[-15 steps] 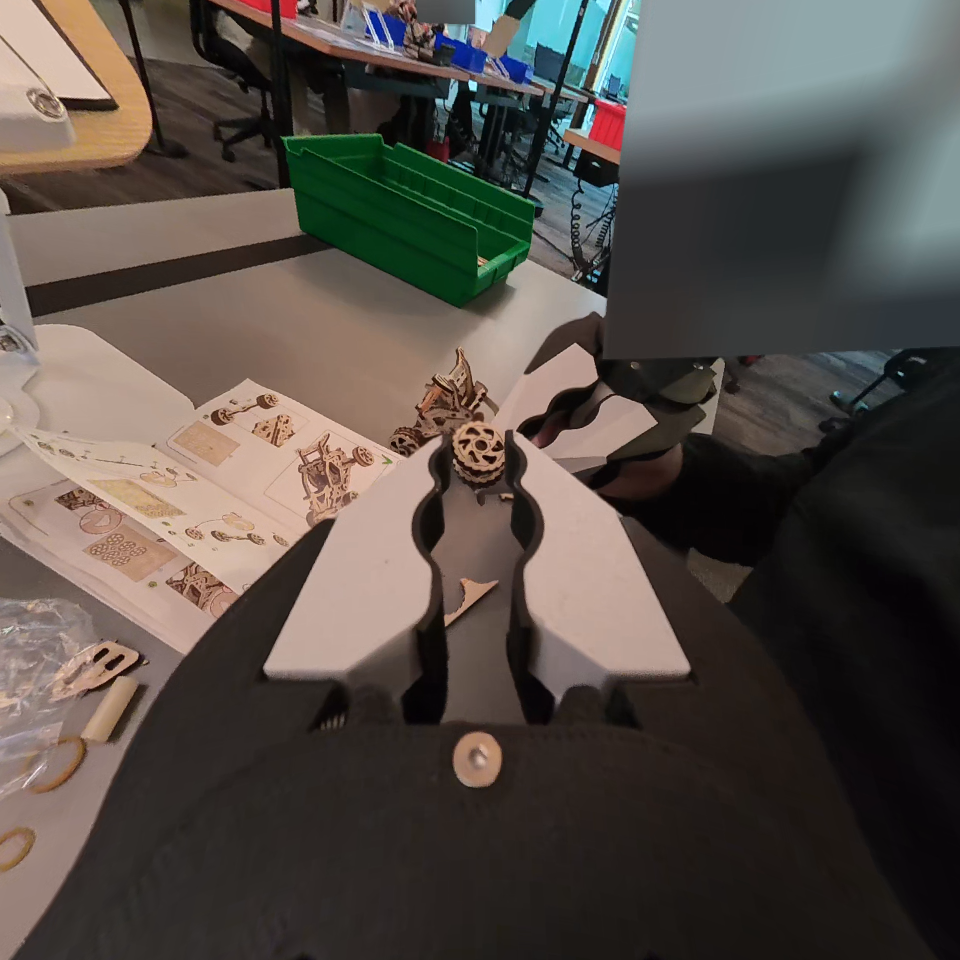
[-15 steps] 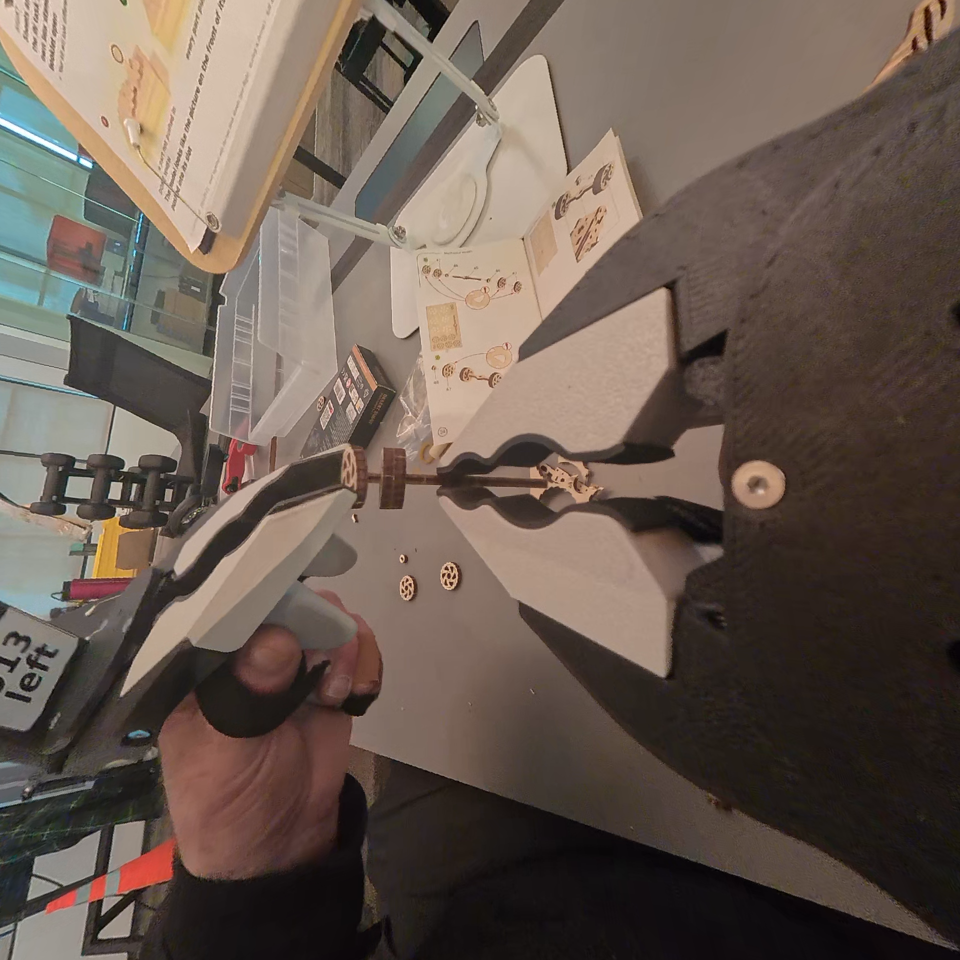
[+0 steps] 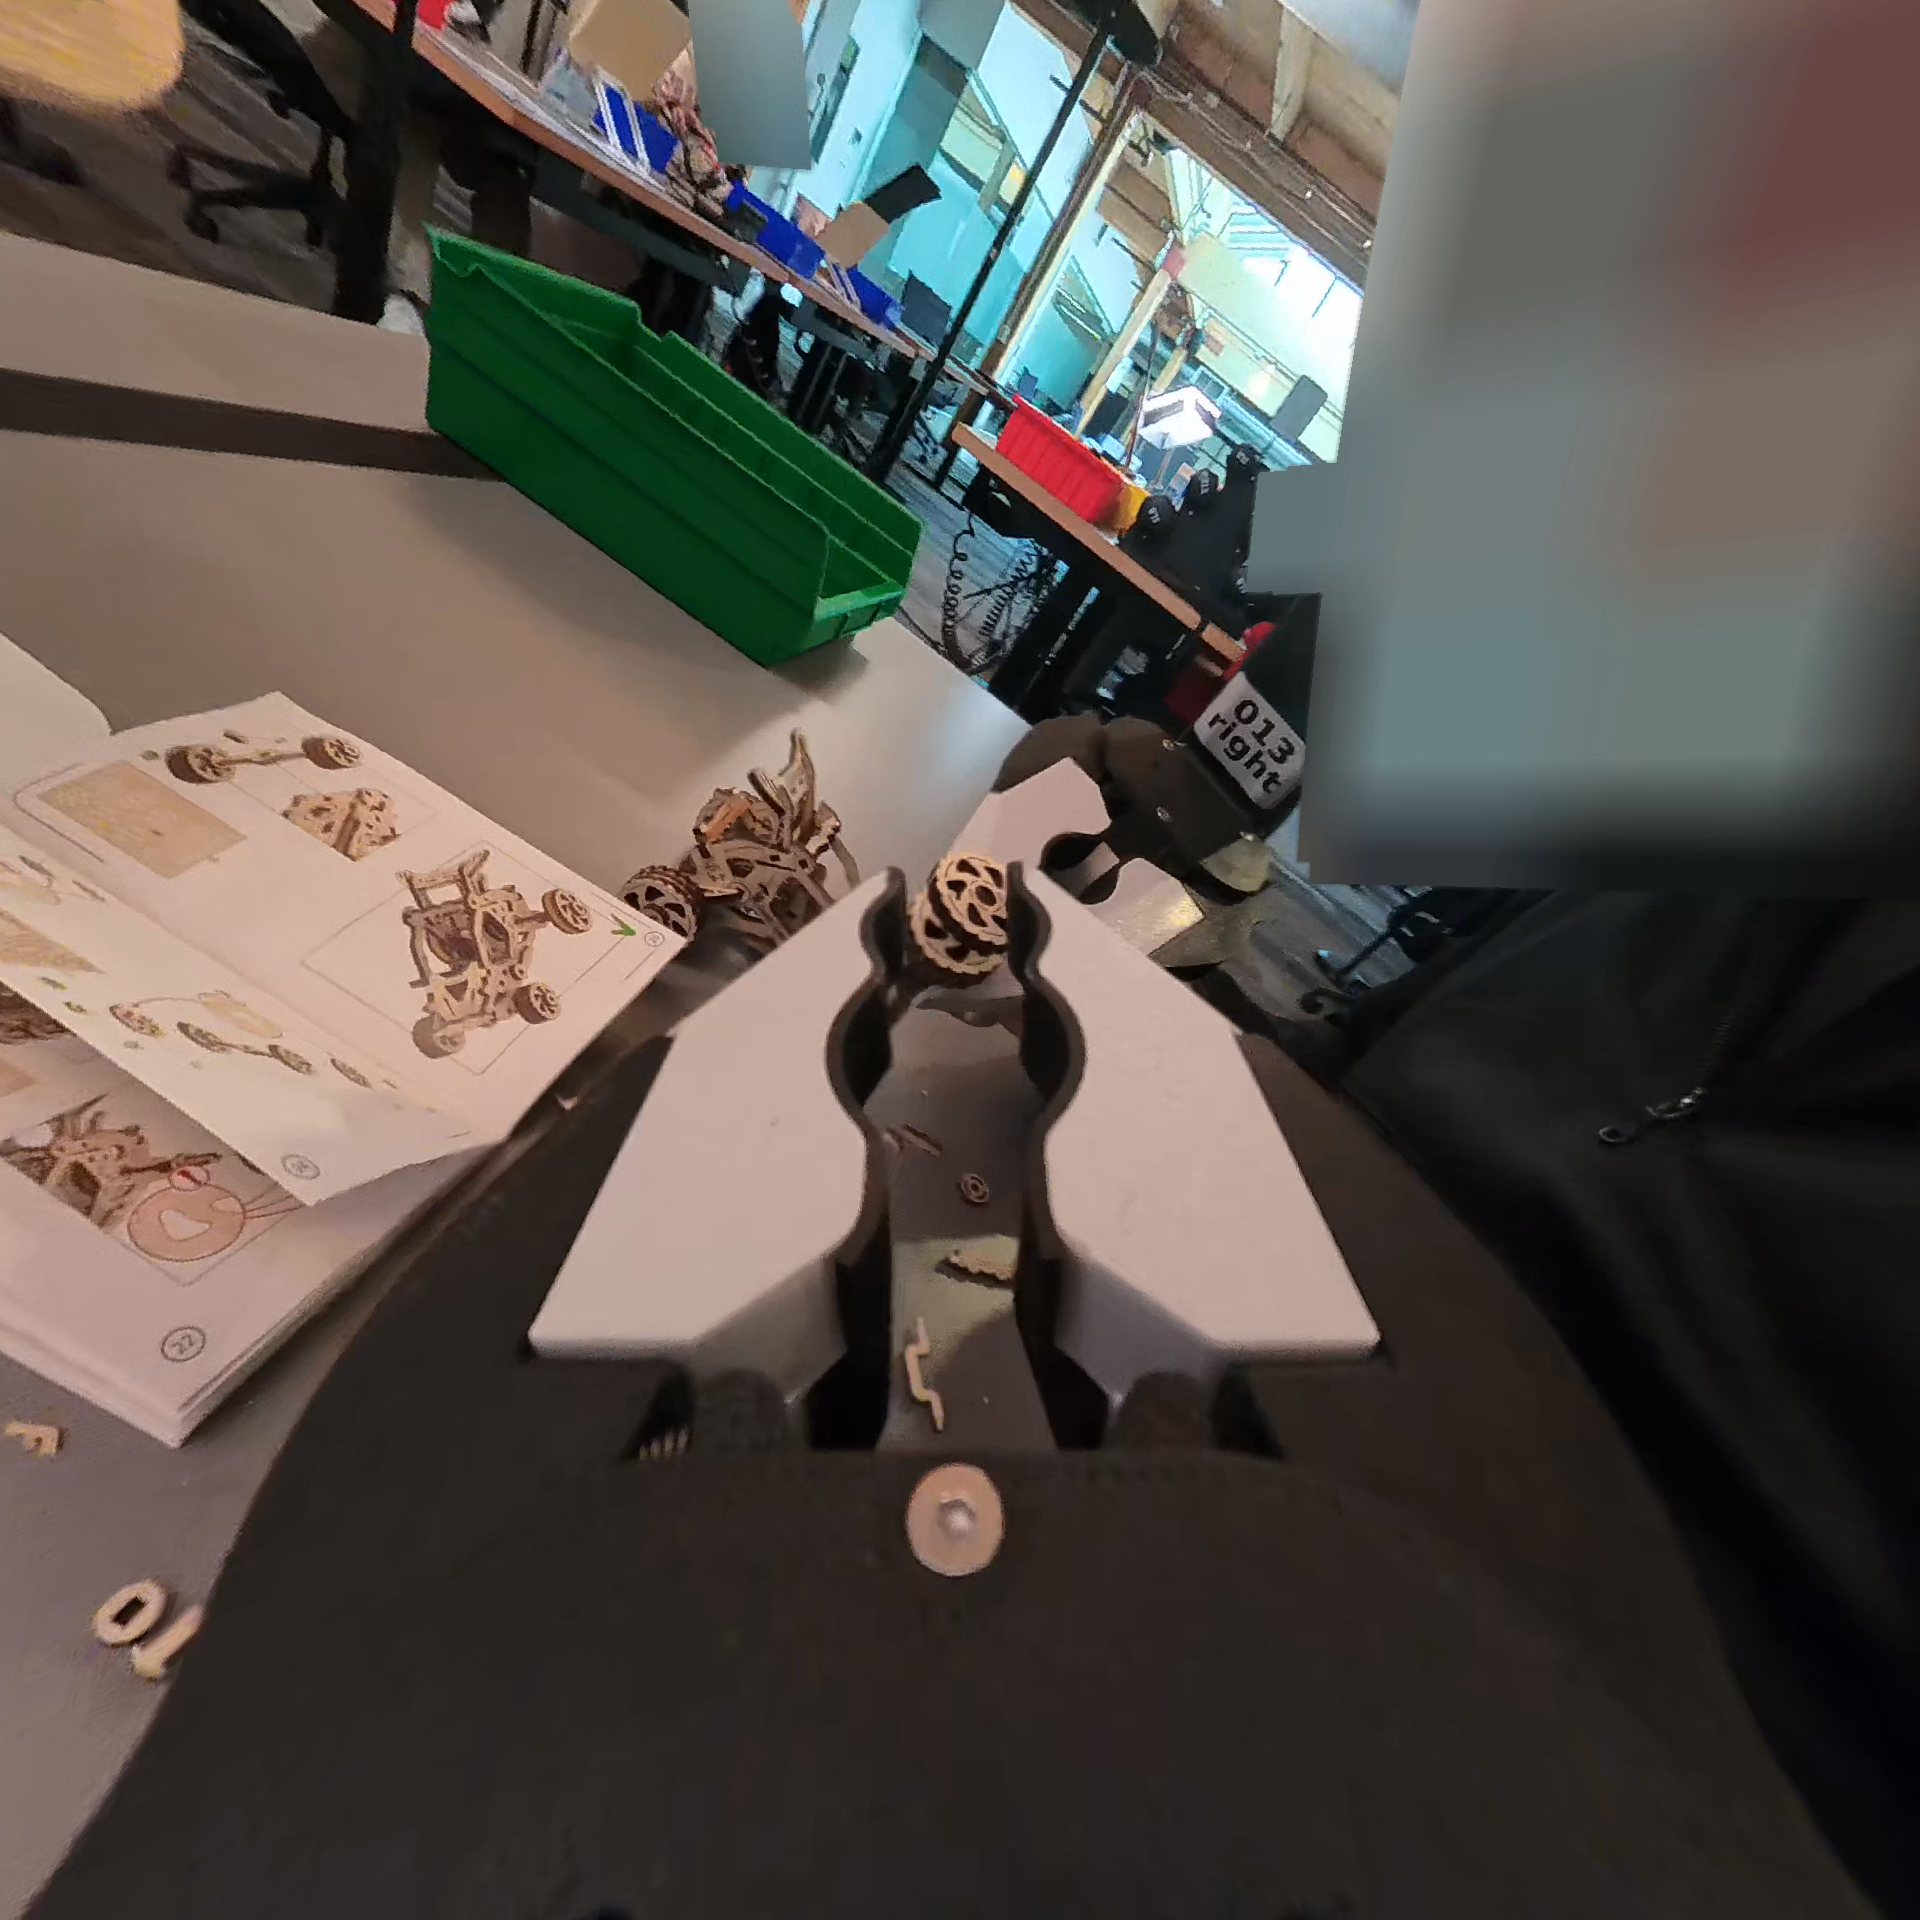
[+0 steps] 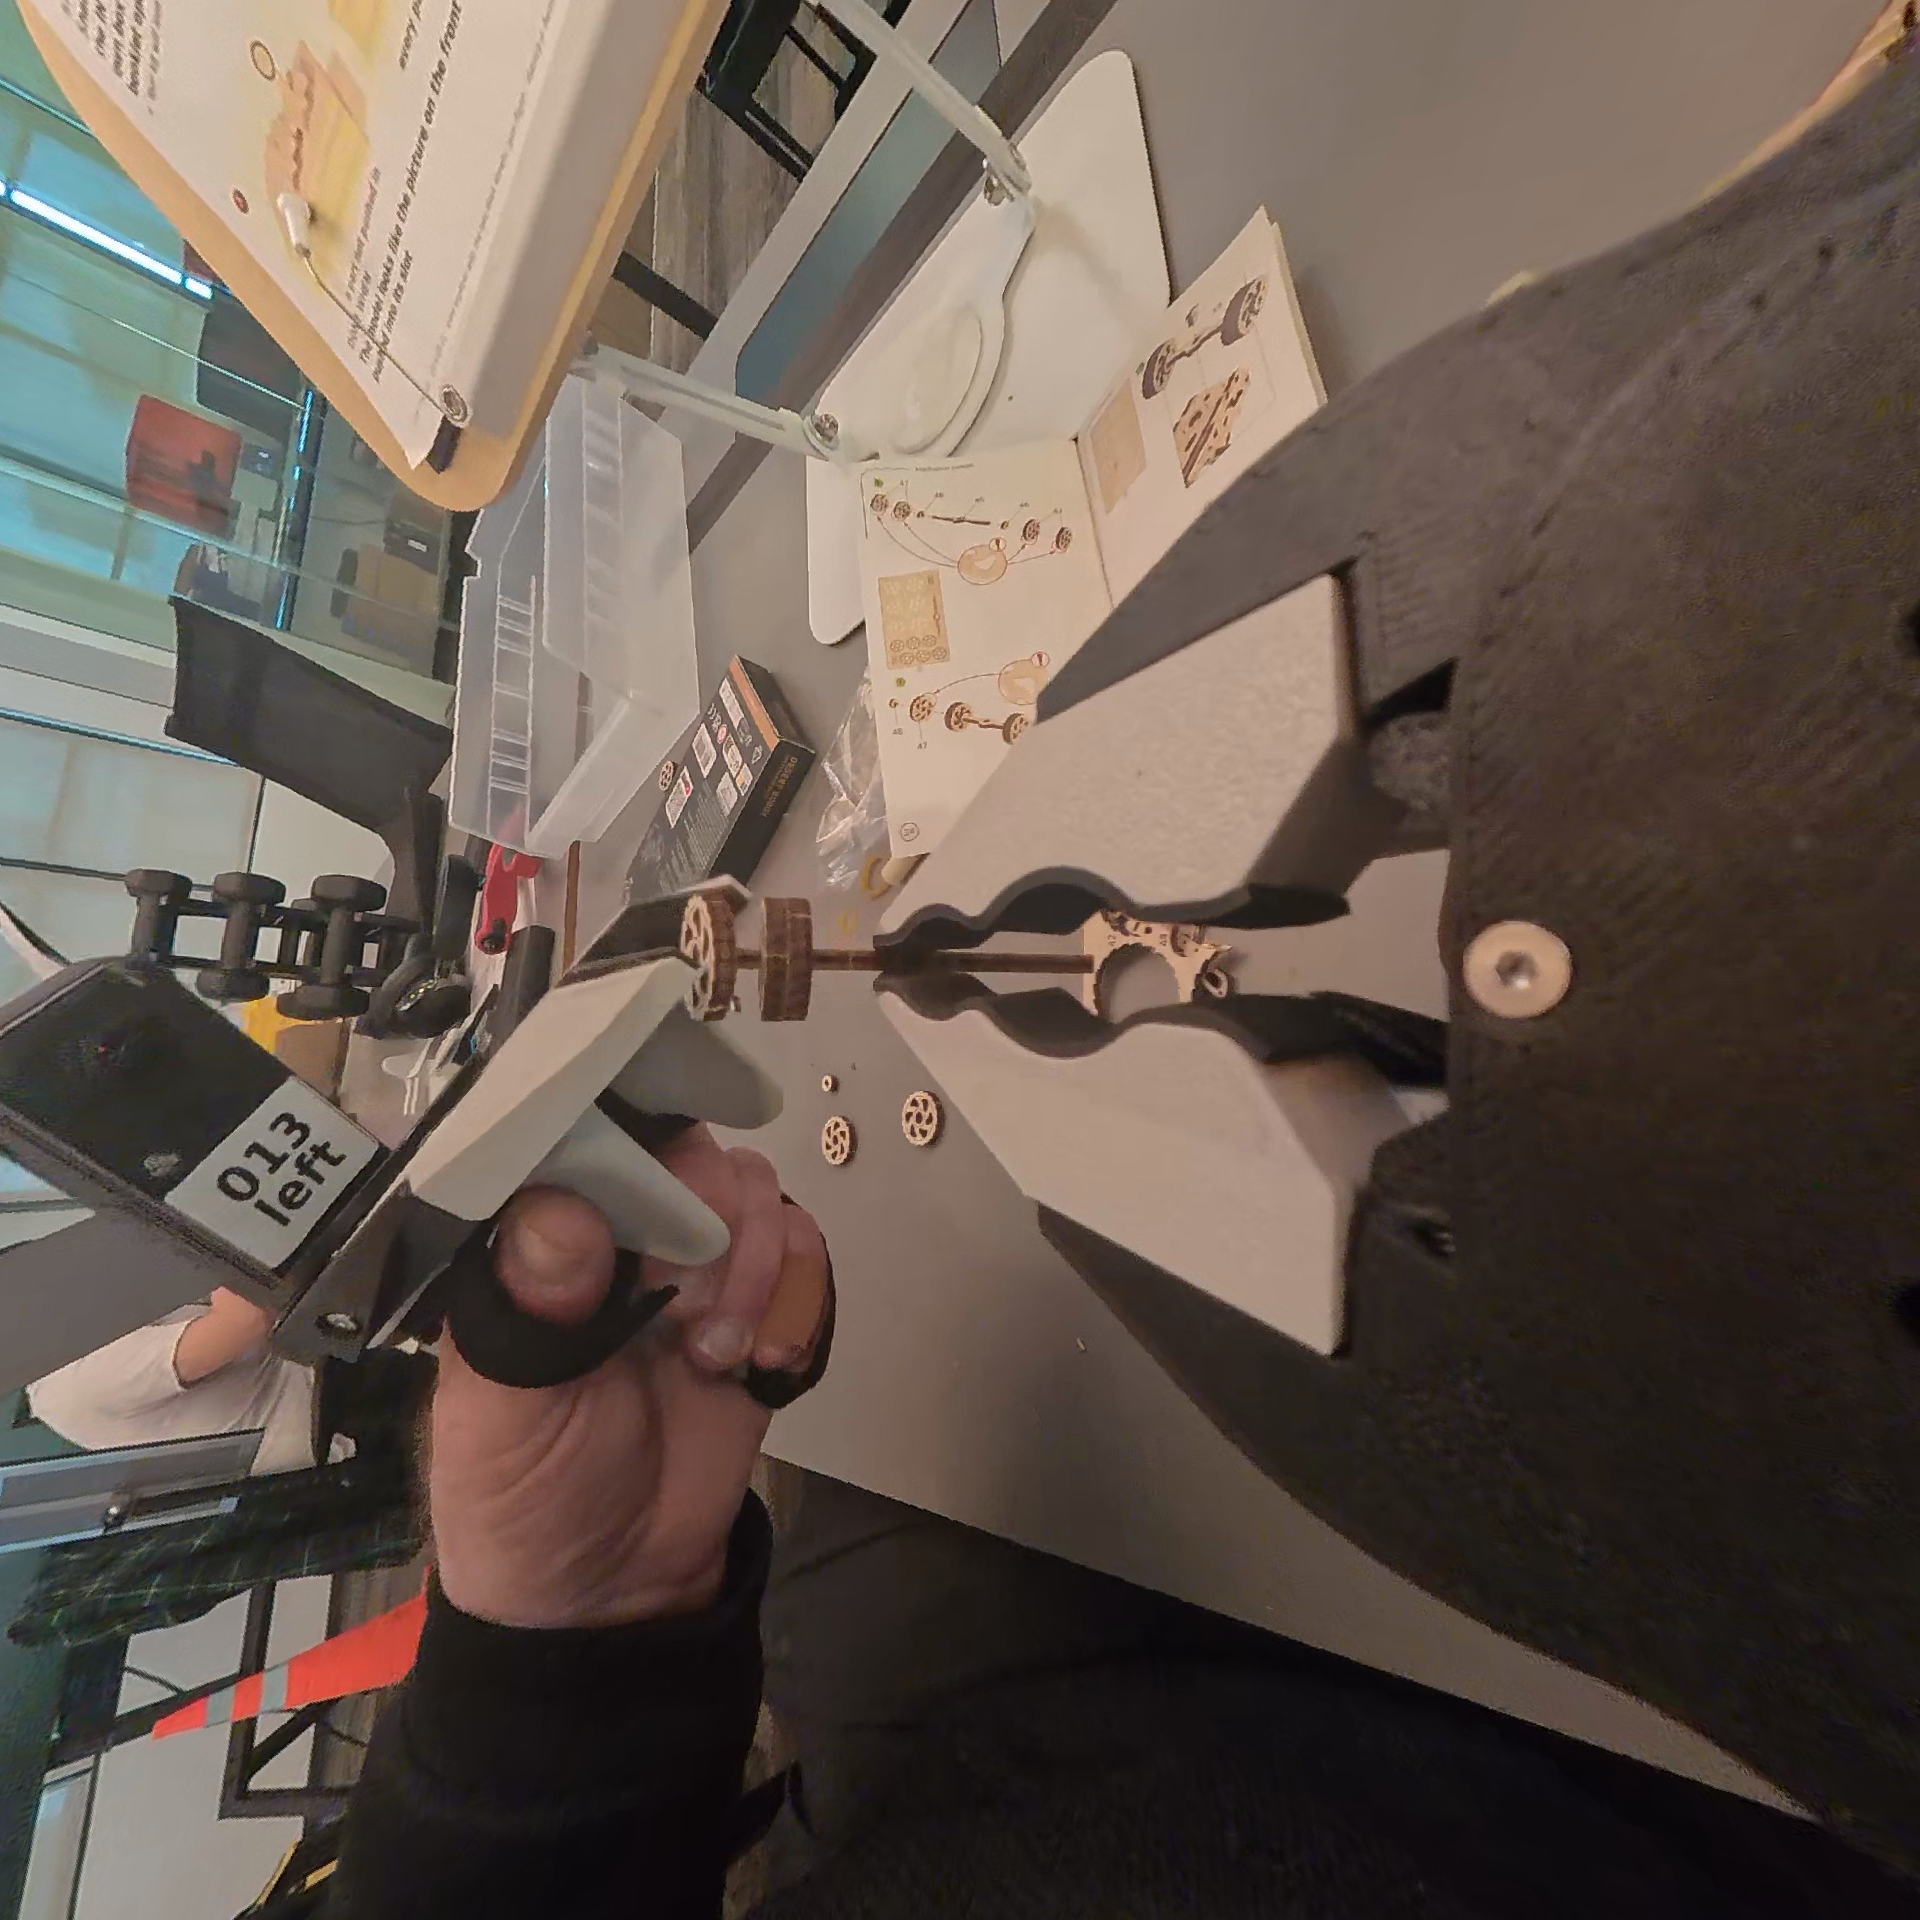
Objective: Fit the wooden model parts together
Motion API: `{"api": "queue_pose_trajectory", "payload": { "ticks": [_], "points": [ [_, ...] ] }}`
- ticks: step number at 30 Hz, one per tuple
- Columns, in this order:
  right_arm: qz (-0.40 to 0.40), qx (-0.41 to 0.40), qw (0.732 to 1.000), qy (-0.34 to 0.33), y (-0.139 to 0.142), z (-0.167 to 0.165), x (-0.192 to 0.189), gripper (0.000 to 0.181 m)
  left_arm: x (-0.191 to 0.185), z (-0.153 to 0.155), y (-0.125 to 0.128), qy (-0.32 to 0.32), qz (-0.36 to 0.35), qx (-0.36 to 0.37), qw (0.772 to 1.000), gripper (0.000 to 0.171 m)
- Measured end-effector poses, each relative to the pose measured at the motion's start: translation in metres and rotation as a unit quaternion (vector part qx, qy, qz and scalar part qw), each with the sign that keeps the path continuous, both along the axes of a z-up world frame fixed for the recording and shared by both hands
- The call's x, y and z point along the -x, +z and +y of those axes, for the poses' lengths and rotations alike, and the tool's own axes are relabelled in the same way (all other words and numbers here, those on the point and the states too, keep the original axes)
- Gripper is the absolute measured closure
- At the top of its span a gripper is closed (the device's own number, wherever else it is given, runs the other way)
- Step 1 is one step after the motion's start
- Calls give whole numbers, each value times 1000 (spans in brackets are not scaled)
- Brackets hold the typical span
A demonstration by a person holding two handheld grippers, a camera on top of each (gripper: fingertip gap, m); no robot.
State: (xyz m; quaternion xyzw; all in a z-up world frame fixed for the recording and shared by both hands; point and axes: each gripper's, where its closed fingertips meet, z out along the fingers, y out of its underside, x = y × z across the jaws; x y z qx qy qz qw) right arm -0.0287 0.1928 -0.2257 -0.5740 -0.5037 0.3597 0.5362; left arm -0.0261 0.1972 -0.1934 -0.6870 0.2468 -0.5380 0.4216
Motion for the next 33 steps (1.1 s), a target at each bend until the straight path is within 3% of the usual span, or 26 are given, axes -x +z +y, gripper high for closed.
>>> {"api": "queue_pose_trajectory", "payload": {
  "ticks": [4, 9, 12, 18, 23, 24, 28, 33],
  "points": [
    [3, 3, 1000, 0, 1, 0, -1, 181, 8, 2, 17, 41, 7, -74, 996, 151],
    [7, 5, 1000, 2, 2, 0, -1, 181, -1, -5, 11, 44, 114, -162, 979, 163],
    [-3, 0, 1000, 1, -1, -1, 0, 181, -2, -3, 3, 52, 120, -161, 978, 171],
    [7, 13, 1000, 11, 1, -4, 1, 181, 0, -5, 5, 59, 94, -166, 980, 171],
    [9, 13, 1000, 11, 2, -3, 1, 181, 5, 2, 5, 62, 103, -142, 983, 131],
    [9, 13, 1000, 11, 2, -3, 1, 181, 3, 0, 1, 48, 114, -134, 983, 130],
    [8, 10, 1000, 10, 2, -3, 1, 181, -5, -6, -5, 18, 149, -141, 979, 152],
    [-3, 20, 1000, -3, -4, 2, 0, 181, 4, -1, 11, 52, 115, -151, 981, 153]
  ]
}}
